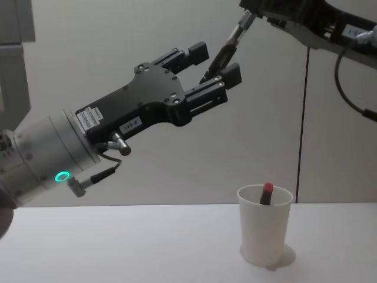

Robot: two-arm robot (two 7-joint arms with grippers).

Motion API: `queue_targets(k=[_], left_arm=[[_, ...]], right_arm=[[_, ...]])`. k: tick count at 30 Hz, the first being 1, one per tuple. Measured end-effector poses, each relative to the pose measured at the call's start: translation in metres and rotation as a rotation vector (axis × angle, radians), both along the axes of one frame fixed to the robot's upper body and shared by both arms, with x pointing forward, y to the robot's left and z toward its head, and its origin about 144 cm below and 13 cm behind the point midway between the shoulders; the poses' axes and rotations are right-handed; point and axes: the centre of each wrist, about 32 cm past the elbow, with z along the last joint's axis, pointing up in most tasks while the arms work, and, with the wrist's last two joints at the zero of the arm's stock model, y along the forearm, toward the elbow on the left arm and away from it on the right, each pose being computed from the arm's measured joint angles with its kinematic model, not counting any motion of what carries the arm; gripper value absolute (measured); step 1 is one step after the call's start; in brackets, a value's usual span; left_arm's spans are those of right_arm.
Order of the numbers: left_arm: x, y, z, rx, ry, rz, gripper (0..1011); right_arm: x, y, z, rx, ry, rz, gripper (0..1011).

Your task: Place the pen into the pen holder.

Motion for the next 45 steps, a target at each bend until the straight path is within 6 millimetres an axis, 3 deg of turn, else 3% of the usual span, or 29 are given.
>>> queue_targets(k=[6,10,23,45], left_arm=[[0.000,0.000,0.000,0.000,0.000,0.000,950],[0.000,0.000,0.000,0.000,0.000,0.000,1004],[0.000,0.000,0.000,0.000,0.000,0.000,1004],[0.000,0.000,0.000,0.000,0.000,0.000,1004]], right_arm=[[0.000,-0.001,0.000,0.002,0.000,-0.004,126],[0.000,-0.001,0.000,0.002,-0.002,-0.013,126],[0.001,-0.002,-0.003,-0.012,-0.019,-0.102,126],[0.004,0.002,-0.019,-0.096,-0.071,-0.414,126]])
